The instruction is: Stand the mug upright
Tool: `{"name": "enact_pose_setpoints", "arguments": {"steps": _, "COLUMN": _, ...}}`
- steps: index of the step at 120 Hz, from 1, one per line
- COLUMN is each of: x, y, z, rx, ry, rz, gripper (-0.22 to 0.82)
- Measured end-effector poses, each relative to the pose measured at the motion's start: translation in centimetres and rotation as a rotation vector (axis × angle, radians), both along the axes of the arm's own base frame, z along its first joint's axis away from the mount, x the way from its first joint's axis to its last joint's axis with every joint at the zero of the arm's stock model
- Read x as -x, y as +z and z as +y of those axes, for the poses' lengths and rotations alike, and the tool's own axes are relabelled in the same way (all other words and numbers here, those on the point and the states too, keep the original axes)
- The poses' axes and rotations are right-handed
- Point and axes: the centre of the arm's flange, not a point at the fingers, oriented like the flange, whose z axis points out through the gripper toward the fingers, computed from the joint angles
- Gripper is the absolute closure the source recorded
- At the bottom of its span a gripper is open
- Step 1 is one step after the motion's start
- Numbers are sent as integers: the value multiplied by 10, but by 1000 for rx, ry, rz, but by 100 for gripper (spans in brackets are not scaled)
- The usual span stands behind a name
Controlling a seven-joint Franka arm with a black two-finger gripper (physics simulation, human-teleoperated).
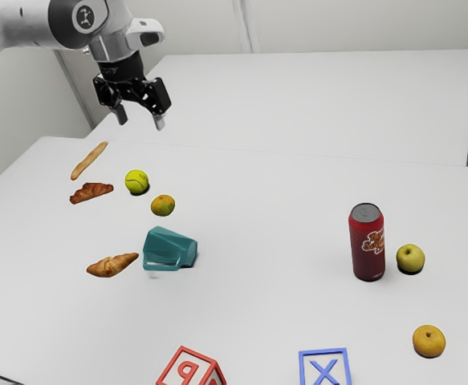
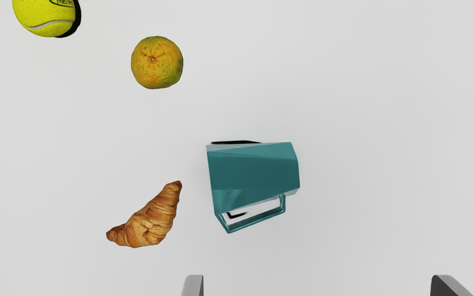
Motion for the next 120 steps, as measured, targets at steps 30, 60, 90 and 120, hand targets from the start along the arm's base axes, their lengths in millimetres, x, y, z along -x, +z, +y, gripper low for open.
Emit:
{"name": "enact_pose_setpoints", "arguments": {"steps": 30, "x": 2, "y": -1, "z": 1, "rx": 37, "ry": 11, "rz": 6, "gripper": 0}}
{"name": "enact_pose_setpoints", "arguments": {"steps": 60, "x": 18, "y": -22, "z": 12, "rx": 131, "ry": 55, "rz": 52, "gripper": 0}}
{"name": "enact_pose_setpoints", "arguments": {"steps": 90, "x": 17, "y": -104, "z": 51, "rx": 265, "ry": 127, "rz": 137, "gripper": 0}}
{"name": "enact_pose_setpoints", "arguments": {"steps": 120, "x": 8, "y": -176, "z": 144, "rx": 372, "ry": 187, "rz": 112, "gripper": 0}}
